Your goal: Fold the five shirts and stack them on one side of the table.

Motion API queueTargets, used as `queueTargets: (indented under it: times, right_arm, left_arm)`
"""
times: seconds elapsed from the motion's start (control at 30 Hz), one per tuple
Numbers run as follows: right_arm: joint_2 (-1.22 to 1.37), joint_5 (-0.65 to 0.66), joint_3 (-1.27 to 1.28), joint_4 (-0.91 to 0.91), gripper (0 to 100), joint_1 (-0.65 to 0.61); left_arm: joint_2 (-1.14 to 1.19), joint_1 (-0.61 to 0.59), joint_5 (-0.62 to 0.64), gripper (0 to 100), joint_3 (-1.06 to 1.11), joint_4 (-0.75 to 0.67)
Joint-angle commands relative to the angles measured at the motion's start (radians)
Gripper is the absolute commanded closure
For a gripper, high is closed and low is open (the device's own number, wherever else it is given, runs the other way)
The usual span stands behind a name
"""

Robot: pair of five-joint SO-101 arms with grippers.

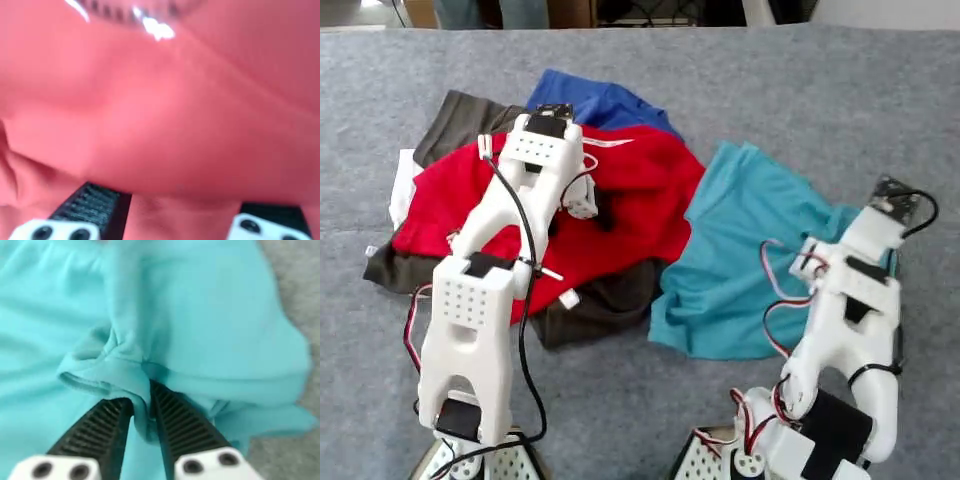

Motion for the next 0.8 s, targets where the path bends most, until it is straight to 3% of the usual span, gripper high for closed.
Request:
queueTargets:
  times: [0.0,0.13,0.33,0.53,0.67,0.77]
  right_arm:
    - [-0.001,-0.009,0.070,-0.092,98.5,-0.025]
    - [-0.025,-0.011,0.113,-0.132,98.5,-0.021]
    - [-0.030,-0.038,0.116,-0.135,98.5,-0.023]
    - [-0.028,-0.038,0.116,-0.135,98.5,-0.023]
    - [-0.028,-0.038,0.114,-0.135,98.5,-0.023]
    - [-0.028,-0.038,0.114,-0.135,98.5,-0.025]
  left_arm:
    - [0.152,-0.031,0.020,78,-0.108,0.012]
    - [0.249,-0.056,0.018,98,-0.309,0.126]
    - [0.290,-0.196,-0.034,97,-0.582,0.167]
    - [0.290,-0.464,-0.181,97,-0.911,0.212]
    - [0.290,-0.657,-0.215,97,-1.127,0.218]
    - [0.256,-0.766,-0.216,97,-1.136,0.218]
